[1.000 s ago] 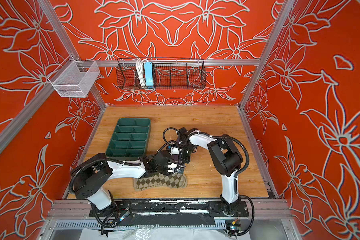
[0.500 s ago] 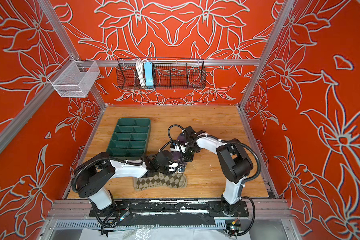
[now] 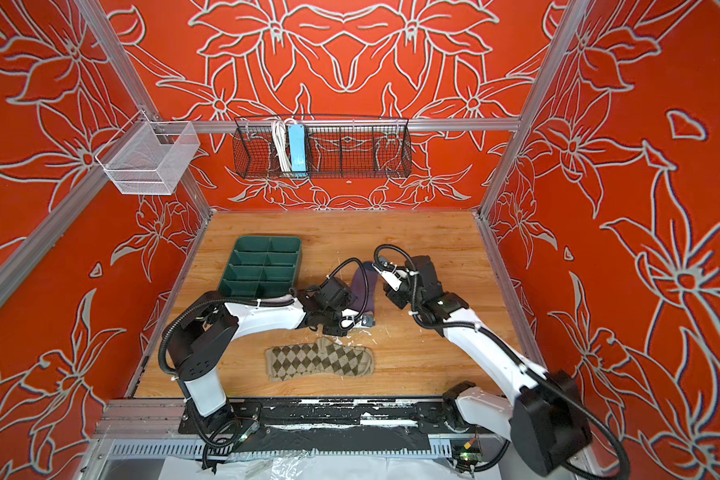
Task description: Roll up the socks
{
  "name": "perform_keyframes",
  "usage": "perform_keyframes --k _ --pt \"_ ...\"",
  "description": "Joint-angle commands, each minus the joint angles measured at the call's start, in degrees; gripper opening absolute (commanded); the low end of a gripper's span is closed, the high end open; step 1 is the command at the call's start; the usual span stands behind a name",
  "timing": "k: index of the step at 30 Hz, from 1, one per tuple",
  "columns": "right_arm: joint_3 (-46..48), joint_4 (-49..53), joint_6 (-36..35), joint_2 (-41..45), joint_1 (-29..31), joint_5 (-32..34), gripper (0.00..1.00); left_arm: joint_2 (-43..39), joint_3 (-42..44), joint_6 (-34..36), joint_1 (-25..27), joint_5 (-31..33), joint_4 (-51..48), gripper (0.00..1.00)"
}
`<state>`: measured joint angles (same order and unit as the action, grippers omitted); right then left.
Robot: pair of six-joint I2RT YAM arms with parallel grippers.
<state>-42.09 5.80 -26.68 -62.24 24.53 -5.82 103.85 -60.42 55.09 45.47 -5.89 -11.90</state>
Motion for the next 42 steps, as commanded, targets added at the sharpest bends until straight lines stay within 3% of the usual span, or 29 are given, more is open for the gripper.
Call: perform_keyframes --k 1,4,7,10,16,23,32,42 --pt "3.96 -13.18 -0.69 10.12 -0.10 -6.35 0.45 3.53 -3.75 -1.35 -1.55 -3.71 -15.38 0.00" --pt "6.65 -13.63 -6.38 17.80 0.15 -16.68 0.44 6.13 -8.82 -2.36 -2.35 -5.97 -21.92 0.00" --pt "6.58 -7.06 -12.00 21.69 1.26 -18.08 0.43 8.18 -12.45 -2.83 -2.99 -8.74 -26.53 0.00" --pt "4.60 2.10 -17.29 22.03 4.84 -13.19 0.43 10.81 -16.46 -3.38 -3.63 -9.92 -30.90 0.00" --pt "4.33 9.42 -30.30 17.30 21.85 1.67 0.46 15.92 -23.97 -4.91 -5.25 -10.71 -37.25 0.03" --pt "8.51 4.68 -31.95 7.60 34.77 12.85 0.51 20.20 -29.69 -6.32 -7.30 -10.00 -41.74 0.05" --pt "17.49 -21.05 -32.61 -6.34 34.53 24.80 0.56 20.40 -30.28 -6.20 -8.38 -10.92 -42.30 0.06" --pt "15.32 -29.29 -31.34 -18.16 28.83 22.92 0.55 20.42 -30.25 -5.71 -8.47 -11.13 -42.58 0.06"
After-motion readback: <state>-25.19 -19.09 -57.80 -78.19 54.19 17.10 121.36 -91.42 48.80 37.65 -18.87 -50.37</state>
